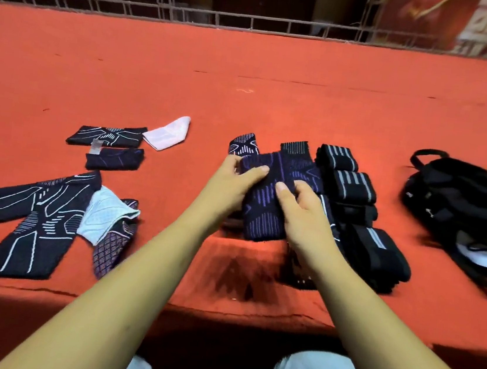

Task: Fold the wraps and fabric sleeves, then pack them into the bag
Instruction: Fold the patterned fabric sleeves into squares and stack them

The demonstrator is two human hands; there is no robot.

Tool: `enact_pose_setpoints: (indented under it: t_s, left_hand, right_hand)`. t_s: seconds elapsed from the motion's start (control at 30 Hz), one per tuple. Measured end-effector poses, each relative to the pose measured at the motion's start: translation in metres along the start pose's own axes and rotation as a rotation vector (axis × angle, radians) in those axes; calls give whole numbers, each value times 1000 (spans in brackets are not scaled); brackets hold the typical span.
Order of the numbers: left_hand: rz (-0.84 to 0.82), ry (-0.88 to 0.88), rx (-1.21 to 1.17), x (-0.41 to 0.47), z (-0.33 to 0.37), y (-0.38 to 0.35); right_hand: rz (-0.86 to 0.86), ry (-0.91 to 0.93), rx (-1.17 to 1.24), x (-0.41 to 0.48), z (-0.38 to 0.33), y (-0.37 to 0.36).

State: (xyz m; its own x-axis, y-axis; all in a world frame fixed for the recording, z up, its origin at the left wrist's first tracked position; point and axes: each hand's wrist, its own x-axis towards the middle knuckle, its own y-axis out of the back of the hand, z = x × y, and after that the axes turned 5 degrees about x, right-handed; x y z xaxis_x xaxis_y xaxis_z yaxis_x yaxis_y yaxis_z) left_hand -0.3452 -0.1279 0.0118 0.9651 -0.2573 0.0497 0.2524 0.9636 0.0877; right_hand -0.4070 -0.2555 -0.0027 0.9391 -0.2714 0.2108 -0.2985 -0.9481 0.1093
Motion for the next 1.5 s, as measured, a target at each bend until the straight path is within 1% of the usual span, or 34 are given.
enact_pose_setpoints:
  t_s: [0.13, 0.27, 0.33, 0.43, 0.53, 0.67, 0.8, 0.87, 1.0, 1.1, 1.2, 1.27, 1.37, 1.5]
  left_hand:
    - [-83, 49, 63, 0, 5, -55]
    - [-209, 134, -39, 0, 17, -105]
    - [-247, 144, -29, 1, 23, -128]
    - [-234, 167, 51, 10, 22, -157]
    - [-249, 143, 203, 18, 18, -179]
    - [-259, 50, 652, 26, 10, -199]
    - [-307, -38, 918, 29, -5, -210]
    - [-336, -53, 1009, 30, -14, -213]
    - [-331, -101, 1062, 35, -19, -215]
    - [-282, -130, 978, 40, -9, -208]
    - [-223, -137, 770, 50, 5, -183]
    - [-177, -155, 698, 54, 16, -154]
    - [-94, -158, 605, 55, 28, -93]
    - [74, -84, 581, 38, 16, 13]
  right_hand:
    - [198, -27, -11, 6, -3, 49]
    - [314, -99, 30, 7, -2, 106]
    - [368, -111, -56, 7, -2, 134]
    - [396, -131, -184, 9, 4, 168]
    - [394, -179, -312, 14, 20, 188]
    - [399, -220, -418, 18, 45, 202]
    - [370, -259, -517, 17, 72, 204]
    - [343, -286, -545, 15, 84, 202]
    - [346, -349, -553, 13, 95, 201]
    - [360, -317, -574, 17, 86, 204]
    - [391, -201, -601, 25, 60, 201]
    - [384, -128, -588, 31, 36, 189]
    - [306, -31, -523, 43, 2, 149]
    - [116, 45, -459, 57, -22, 60]
